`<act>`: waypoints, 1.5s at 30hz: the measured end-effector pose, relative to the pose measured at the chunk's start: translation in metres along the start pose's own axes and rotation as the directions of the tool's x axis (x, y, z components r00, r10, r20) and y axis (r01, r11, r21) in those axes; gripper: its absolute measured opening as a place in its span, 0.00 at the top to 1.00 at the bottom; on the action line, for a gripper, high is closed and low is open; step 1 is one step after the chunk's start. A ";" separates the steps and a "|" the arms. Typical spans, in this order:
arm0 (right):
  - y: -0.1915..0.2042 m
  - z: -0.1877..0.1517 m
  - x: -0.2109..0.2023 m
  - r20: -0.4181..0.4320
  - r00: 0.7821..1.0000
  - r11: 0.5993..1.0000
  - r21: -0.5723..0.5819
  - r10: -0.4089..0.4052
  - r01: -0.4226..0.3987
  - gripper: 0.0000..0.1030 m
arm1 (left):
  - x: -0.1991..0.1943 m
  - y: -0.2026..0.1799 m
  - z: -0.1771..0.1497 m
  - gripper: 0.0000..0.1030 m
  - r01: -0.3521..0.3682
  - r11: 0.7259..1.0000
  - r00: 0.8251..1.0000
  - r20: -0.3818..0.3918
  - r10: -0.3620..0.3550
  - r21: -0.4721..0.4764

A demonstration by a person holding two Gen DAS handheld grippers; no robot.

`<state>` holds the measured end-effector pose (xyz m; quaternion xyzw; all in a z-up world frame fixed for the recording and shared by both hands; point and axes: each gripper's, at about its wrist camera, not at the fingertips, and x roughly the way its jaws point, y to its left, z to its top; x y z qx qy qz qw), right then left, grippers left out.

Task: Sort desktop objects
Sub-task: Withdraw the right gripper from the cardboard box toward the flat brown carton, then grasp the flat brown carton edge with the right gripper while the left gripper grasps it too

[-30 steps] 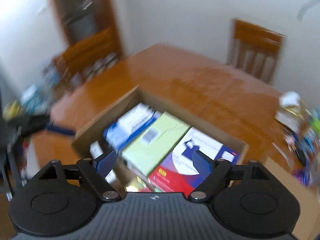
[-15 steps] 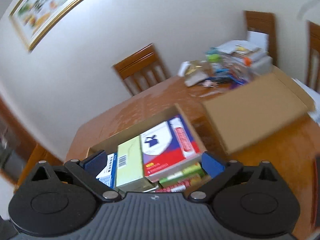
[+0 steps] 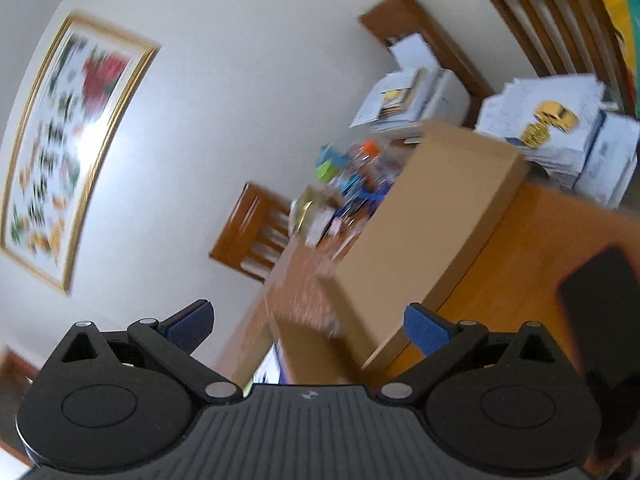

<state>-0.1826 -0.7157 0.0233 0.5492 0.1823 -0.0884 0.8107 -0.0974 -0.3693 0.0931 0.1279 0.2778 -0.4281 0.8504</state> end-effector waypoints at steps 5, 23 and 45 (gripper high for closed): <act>-0.076 0.083 0.005 -0.063 0.997 0.991 0.116 -0.055 0.062 0.00 | 0.058 -0.070 0.028 0.02 -0.045 0.999 0.998 -0.037 0.045 0.021; -0.103 0.172 0.166 -0.375 0.849 0.882 -0.426 -0.374 0.201 0.27 | 0.166 -0.148 0.055 0.02 -0.106 0.993 0.975 -0.188 0.114 0.054; -0.093 0.174 0.165 -0.455 0.821 0.895 -0.424 -0.346 0.143 0.82 | 0.241 -0.153 0.054 0.02 -0.263 0.930 0.922 -0.216 0.320 0.256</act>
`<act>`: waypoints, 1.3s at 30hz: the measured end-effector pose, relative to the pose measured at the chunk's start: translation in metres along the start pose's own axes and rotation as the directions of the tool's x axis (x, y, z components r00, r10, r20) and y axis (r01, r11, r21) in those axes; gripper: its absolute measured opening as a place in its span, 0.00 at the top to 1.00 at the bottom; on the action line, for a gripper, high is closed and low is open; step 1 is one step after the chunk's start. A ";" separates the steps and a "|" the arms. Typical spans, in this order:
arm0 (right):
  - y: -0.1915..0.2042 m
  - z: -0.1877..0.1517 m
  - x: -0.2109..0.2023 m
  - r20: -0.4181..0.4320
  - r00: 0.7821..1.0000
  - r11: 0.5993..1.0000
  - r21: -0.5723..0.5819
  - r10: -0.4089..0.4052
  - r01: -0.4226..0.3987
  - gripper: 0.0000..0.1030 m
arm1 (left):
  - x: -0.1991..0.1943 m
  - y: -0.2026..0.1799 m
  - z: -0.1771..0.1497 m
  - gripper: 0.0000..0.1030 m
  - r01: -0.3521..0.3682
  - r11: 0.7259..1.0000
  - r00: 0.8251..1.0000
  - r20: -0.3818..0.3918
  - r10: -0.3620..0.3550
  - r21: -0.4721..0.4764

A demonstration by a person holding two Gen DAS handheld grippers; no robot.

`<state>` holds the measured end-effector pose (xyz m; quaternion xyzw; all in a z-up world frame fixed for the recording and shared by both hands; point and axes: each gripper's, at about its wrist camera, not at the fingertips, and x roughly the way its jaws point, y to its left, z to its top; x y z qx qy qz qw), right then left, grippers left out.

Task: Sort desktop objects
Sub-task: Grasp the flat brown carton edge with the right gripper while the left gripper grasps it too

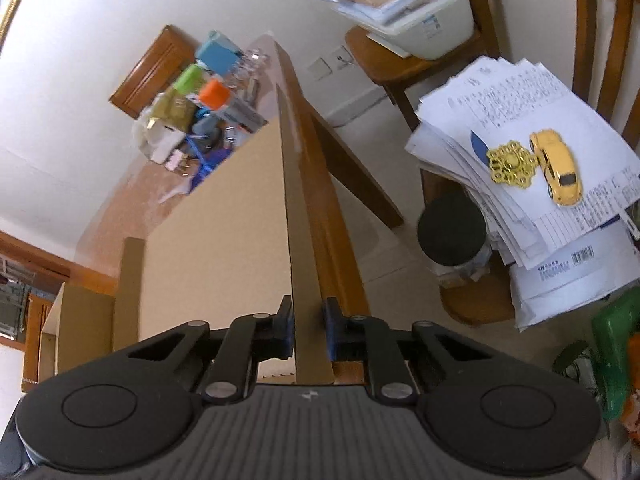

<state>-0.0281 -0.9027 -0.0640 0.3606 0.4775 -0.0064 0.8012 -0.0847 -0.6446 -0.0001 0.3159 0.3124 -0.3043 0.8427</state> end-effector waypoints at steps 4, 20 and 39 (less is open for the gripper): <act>0.025 0.002 -0.019 0.019 1.000 0.998 -0.063 -0.006 0.007 0.80 | 0.018 -0.020 -0.004 0.01 -0.154 0.975 0.988 -0.003 0.157 0.158; 0.071 0.014 -0.051 0.045 0.999 0.990 -0.143 0.026 -0.019 0.74 | 0.052 -0.056 -0.023 0.38 -0.304 0.862 0.943 -0.002 0.333 0.406; 0.081 0.013 -0.075 0.108 0.989 0.989 -0.125 0.099 -0.085 0.69 | 0.042 -0.038 -0.023 0.74 -0.315 0.902 0.945 0.011 0.326 0.296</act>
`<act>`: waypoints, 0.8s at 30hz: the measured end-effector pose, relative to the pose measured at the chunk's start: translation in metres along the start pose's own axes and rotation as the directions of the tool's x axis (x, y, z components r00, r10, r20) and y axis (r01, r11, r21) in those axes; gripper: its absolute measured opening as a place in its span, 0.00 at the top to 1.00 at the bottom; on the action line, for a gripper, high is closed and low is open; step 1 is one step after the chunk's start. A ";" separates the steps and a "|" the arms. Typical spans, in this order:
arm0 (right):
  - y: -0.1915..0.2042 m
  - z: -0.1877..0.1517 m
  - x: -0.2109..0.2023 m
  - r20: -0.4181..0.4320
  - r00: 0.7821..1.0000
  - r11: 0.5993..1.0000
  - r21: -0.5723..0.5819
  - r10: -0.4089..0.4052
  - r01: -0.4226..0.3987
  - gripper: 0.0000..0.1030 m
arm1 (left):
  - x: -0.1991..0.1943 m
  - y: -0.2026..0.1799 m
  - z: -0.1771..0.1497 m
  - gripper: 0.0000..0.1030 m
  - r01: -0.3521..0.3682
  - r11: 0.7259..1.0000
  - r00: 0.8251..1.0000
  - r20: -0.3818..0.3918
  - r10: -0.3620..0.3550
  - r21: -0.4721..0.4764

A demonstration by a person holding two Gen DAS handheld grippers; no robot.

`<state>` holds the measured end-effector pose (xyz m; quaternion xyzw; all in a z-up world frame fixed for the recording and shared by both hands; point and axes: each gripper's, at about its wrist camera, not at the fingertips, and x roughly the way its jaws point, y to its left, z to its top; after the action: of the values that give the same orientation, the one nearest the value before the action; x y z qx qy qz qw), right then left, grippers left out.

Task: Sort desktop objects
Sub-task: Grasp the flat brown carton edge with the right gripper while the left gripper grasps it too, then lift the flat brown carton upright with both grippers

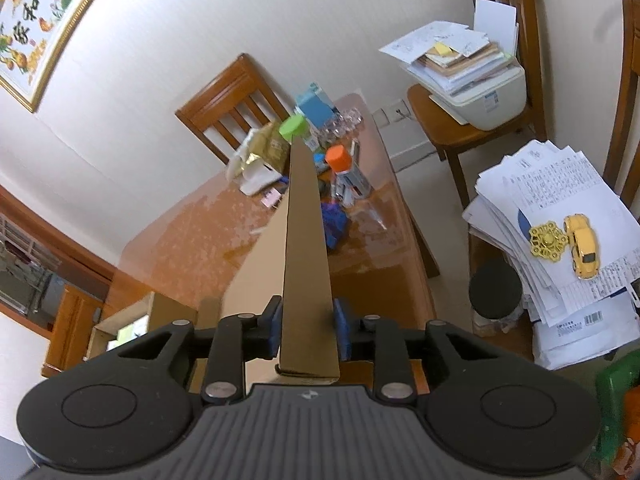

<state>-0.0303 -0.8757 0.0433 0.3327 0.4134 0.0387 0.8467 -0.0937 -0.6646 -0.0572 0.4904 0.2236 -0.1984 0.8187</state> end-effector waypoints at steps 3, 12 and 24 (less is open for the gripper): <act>0.002 0.001 -0.008 0.022 1.000 1.000 0.007 0.014 -0.014 0.69 | -0.003 0.007 0.003 0.74 0.010 1.000 1.000 0.012 -0.010 -0.026; -0.007 0.003 -0.018 0.047 0.995 0.992 0.089 0.088 -0.092 0.55 | -0.002 0.018 0.008 0.74 0.025 0.995 0.999 0.028 -0.022 -0.100; -0.014 -0.030 0.008 0.057 0.984 0.953 0.245 0.169 -0.178 0.27 | -0.009 0.027 0.012 0.74 0.015 0.991 0.999 0.042 -0.009 -0.136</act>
<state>-0.0496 -0.8681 0.0168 0.4719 0.3693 0.0550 0.7987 -0.0841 -0.6622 -0.0281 0.4279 0.2223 -0.1977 0.8535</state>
